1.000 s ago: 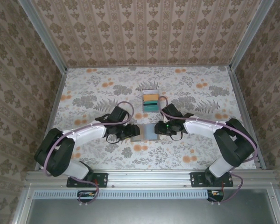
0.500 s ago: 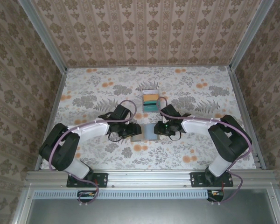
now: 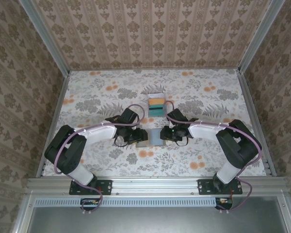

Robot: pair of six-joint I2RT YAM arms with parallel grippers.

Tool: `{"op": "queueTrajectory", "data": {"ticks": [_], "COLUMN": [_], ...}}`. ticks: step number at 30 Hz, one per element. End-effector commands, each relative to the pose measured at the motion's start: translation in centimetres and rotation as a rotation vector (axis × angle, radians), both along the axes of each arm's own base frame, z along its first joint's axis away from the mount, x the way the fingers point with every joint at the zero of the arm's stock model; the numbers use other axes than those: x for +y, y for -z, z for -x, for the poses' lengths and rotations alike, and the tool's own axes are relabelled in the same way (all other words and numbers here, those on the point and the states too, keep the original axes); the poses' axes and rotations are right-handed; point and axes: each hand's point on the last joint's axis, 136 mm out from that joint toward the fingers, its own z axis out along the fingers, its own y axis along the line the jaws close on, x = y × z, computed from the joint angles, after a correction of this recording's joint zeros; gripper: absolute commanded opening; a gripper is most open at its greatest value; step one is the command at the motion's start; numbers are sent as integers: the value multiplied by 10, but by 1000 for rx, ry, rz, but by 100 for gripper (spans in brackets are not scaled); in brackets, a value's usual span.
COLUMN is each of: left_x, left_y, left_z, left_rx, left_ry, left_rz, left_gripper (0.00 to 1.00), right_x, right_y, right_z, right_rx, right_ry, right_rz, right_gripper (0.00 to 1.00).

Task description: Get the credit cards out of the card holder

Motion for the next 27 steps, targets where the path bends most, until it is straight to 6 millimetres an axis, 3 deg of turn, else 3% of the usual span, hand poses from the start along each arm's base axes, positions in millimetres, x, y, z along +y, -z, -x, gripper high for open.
{"op": "queueTrajectory", "data": {"ticks": [1,15,27], "left_x": [5,-9,-34], "left_y": [2,10,-15], "left_z": [2,5,-5], "left_rx": [0,31,-30], "left_ry": [26,64,111], "left_rz": [-66,-29,102], "left_gripper": [55,56,60], "right_x": [8,16,17], "right_y": [10,11,12], "right_z": [6,8,8], "right_rx": [37,44,46], "right_ry": [-17,-37,-40], "right_rz": [-2,-10,-10], "right_gripper": [32,30,30]}}
